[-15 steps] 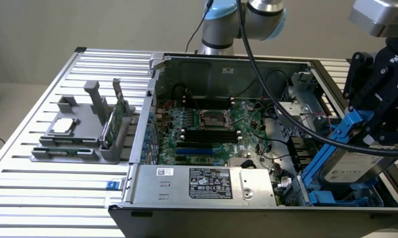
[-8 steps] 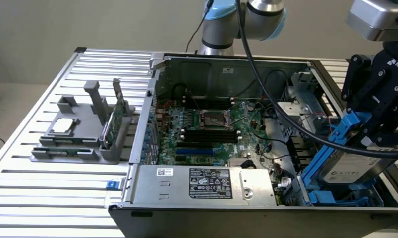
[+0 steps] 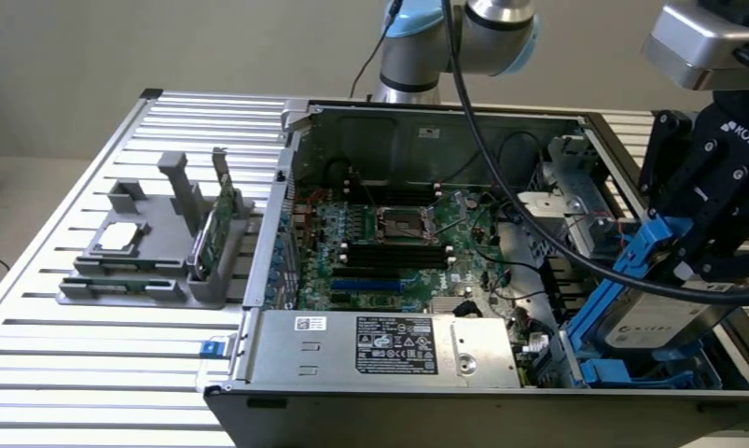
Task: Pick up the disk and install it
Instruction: 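Insert the disk into the insertion slot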
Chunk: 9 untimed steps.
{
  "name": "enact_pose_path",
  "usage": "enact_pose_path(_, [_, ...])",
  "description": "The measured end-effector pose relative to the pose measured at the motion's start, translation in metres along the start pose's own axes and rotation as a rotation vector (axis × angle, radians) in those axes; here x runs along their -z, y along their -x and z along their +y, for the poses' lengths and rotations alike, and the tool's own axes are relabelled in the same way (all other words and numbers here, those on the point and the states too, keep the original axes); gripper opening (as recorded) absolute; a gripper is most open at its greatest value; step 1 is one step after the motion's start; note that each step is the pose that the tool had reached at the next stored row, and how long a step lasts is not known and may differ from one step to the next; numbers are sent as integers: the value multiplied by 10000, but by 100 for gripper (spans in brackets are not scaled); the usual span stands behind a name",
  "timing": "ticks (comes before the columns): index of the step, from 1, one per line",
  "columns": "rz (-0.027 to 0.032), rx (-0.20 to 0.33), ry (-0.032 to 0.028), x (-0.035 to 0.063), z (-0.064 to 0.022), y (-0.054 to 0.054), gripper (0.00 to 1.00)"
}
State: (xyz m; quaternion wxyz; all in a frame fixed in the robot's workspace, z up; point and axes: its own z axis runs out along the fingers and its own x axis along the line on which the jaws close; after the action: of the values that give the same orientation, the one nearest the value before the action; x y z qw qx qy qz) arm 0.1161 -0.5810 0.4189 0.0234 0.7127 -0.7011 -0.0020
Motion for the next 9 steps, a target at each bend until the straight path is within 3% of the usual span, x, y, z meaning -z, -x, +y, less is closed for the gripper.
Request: enact_pose_path(9, [-1,0,1,-84,-3,5,33])
